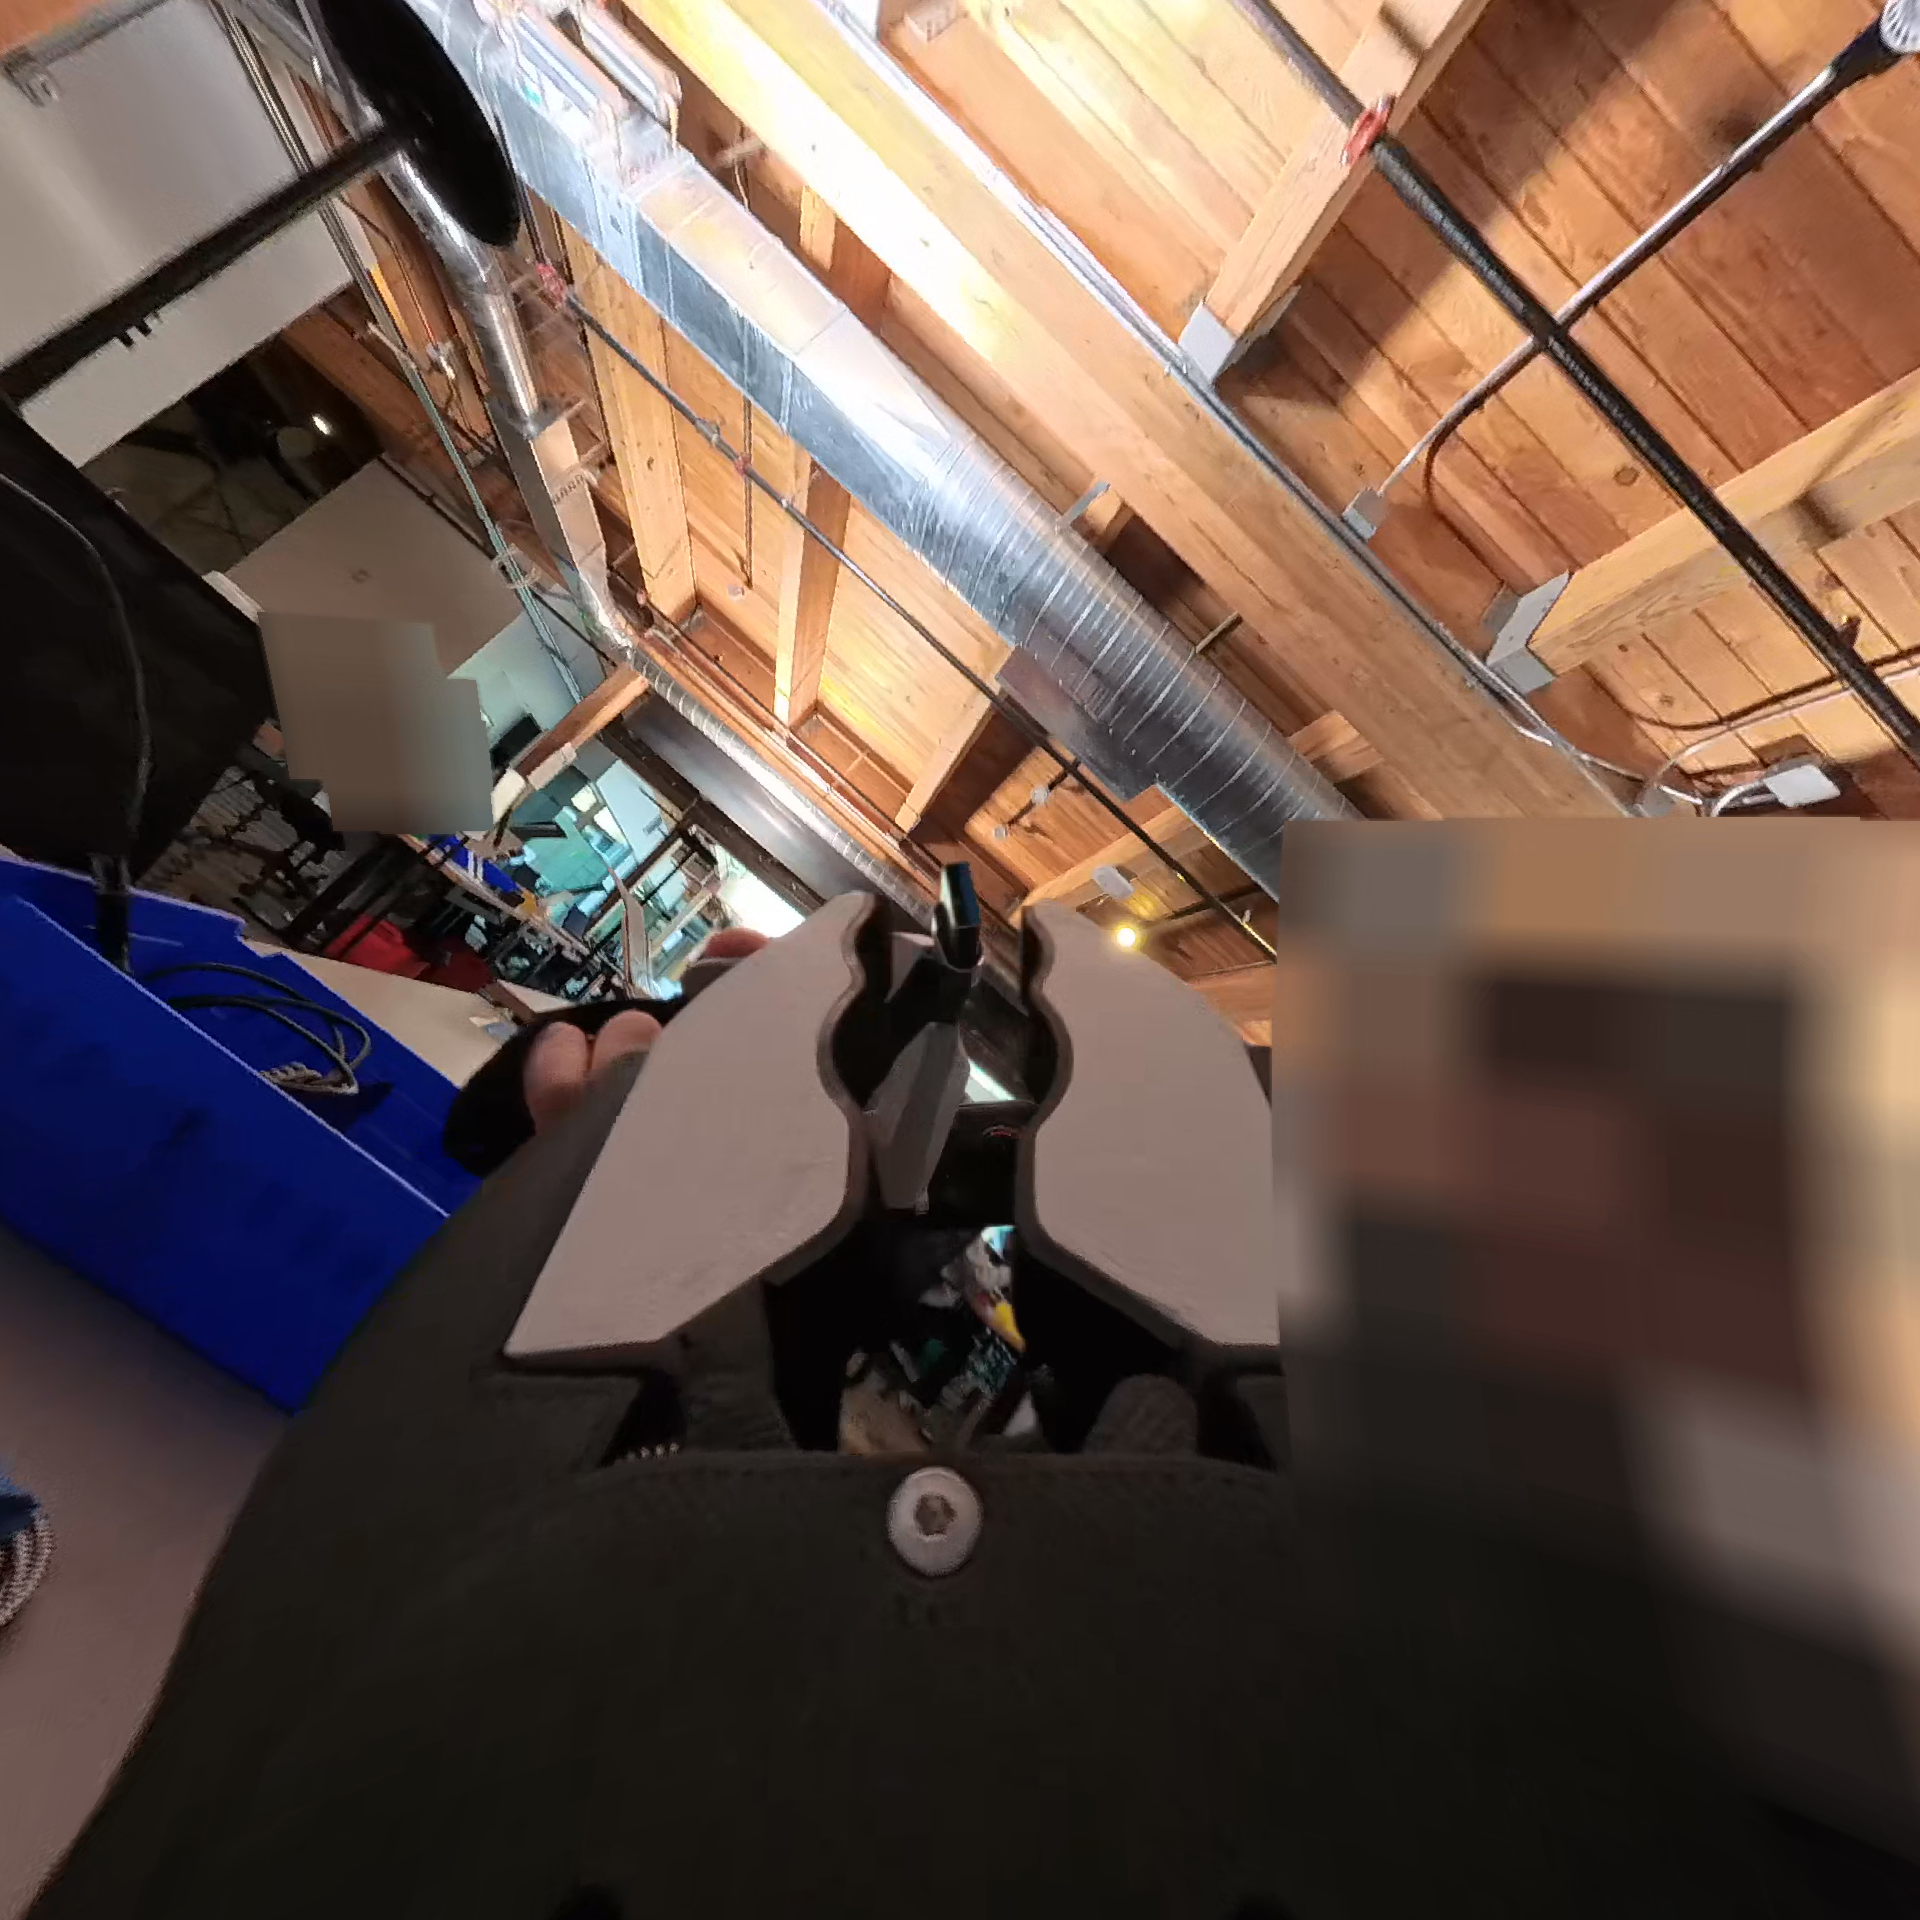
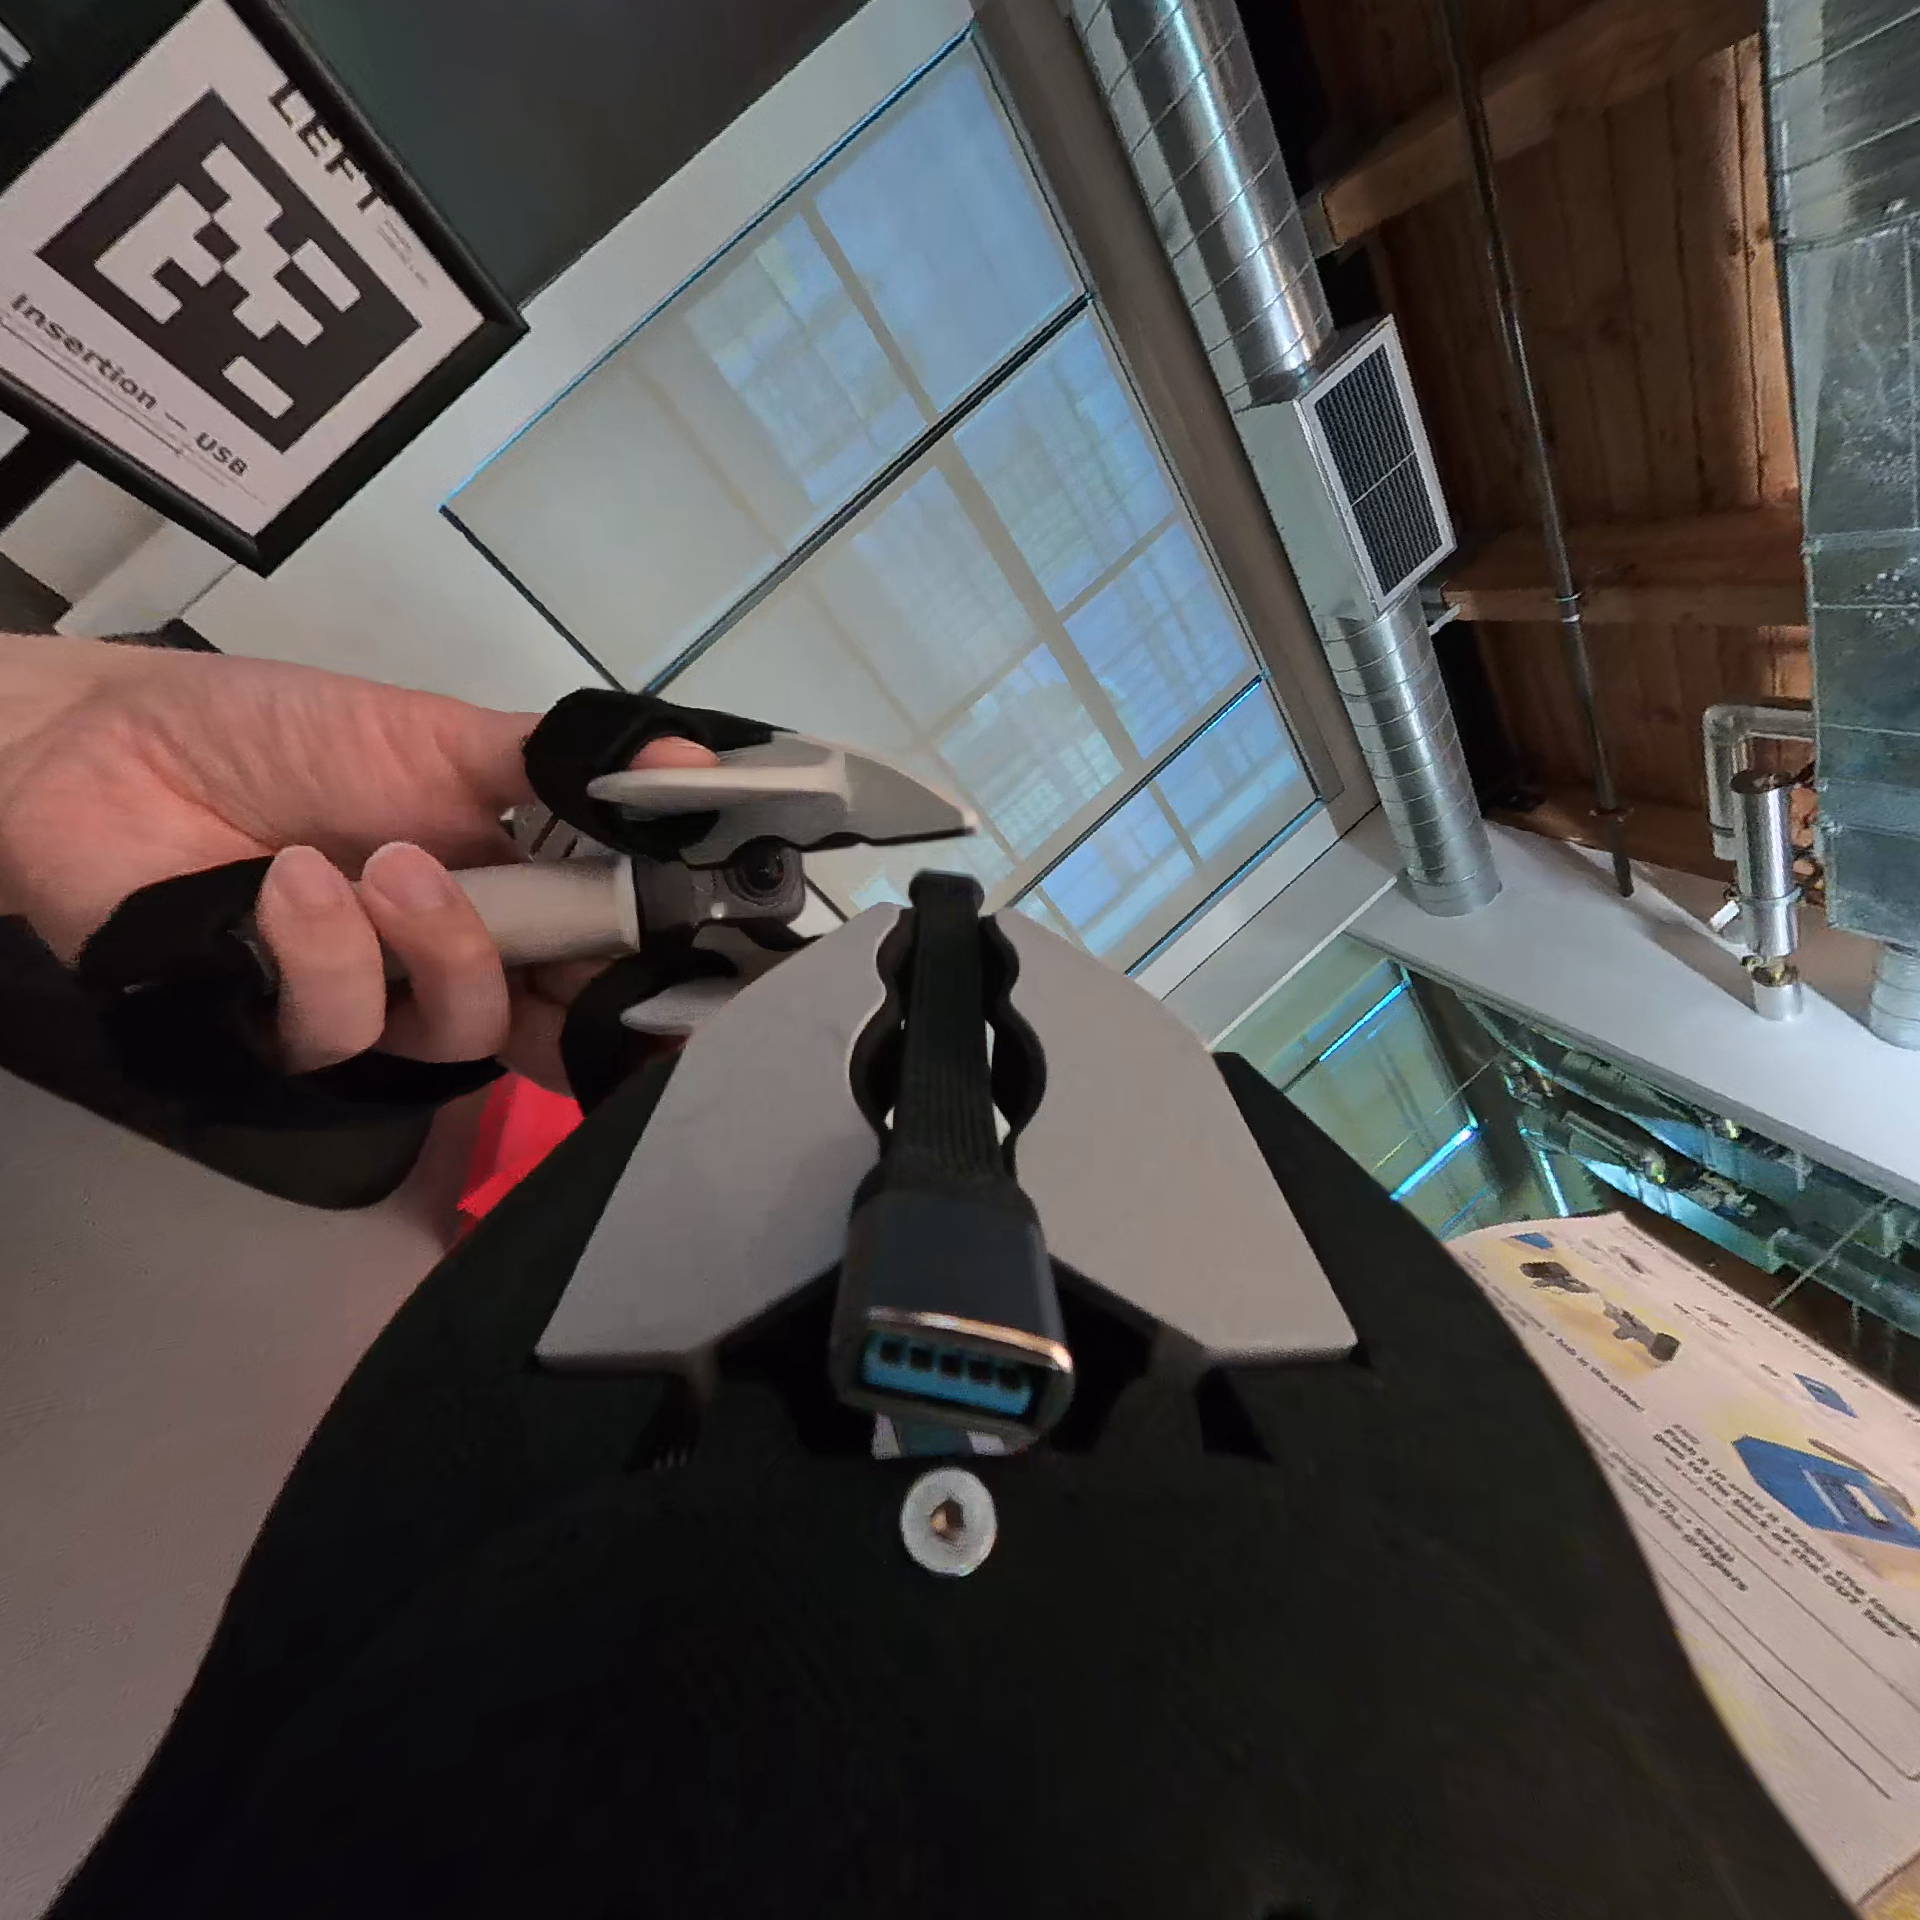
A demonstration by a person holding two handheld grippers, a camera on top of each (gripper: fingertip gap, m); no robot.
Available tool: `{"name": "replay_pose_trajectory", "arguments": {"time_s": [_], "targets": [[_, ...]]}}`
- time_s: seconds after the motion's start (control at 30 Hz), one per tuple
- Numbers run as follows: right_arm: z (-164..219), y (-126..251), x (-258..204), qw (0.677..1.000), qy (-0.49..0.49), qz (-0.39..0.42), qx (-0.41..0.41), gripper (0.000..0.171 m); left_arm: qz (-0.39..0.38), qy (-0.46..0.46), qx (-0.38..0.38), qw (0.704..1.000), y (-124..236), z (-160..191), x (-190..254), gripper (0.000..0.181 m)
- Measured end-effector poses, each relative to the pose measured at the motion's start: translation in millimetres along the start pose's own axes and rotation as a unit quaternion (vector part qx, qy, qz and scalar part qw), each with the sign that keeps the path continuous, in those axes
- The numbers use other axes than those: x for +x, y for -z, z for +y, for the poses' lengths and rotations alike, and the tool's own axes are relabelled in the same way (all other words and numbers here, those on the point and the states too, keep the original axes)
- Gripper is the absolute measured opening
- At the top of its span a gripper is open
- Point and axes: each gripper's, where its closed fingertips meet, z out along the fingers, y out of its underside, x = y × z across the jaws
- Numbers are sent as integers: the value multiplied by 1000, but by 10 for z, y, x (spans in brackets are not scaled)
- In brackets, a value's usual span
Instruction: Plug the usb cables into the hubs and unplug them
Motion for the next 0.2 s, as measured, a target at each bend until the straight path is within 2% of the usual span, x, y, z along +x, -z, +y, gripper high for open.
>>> {"name": "replay_pose_trajectory", "arguments": {"time_s": [0.03, 0.13, 0.2], "targets": [[0, 12, 27, 1000, -8, -3, -1, 12, -3, -8, 7, 1000, 40, -56, -2, 23], [-2, 55, 93, 1000, -26, -16, 1, 12, -36, -31, 8, 999, 157, -156, -68, 22], [14, 71, 99, 999, -32, -29, -3, 12, -28, -28, 11, 999, 189, -178, -32, 23]]}}
